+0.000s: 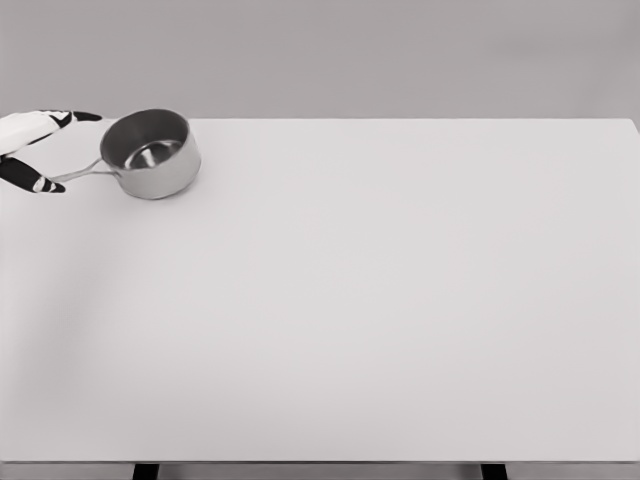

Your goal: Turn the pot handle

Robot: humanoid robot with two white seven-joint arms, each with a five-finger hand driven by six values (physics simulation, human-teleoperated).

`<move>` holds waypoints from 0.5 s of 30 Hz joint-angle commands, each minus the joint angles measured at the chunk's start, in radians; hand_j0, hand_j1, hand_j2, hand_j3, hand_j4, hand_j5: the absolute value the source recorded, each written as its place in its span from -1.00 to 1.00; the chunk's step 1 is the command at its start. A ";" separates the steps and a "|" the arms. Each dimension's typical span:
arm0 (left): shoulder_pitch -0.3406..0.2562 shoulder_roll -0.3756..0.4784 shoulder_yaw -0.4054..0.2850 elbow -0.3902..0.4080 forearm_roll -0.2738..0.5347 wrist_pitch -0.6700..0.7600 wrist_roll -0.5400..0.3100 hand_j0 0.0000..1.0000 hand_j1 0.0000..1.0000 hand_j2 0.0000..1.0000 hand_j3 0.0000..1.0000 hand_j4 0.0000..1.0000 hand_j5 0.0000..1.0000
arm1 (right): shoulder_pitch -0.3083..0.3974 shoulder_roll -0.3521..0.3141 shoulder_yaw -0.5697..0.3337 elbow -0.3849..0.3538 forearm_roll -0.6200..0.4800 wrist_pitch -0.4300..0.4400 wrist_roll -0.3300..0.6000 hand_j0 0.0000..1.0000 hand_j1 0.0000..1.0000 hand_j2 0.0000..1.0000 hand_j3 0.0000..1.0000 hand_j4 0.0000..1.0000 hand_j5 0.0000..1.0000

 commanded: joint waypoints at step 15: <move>0.000 -0.001 0.036 0.007 0.009 0.002 0.001 1.00 1.00 1.00 1.00 1.00 1.00 | 0.000 0.000 0.000 0.000 0.000 0.000 0.000 1.00 1.00 1.00 1.00 1.00 1.00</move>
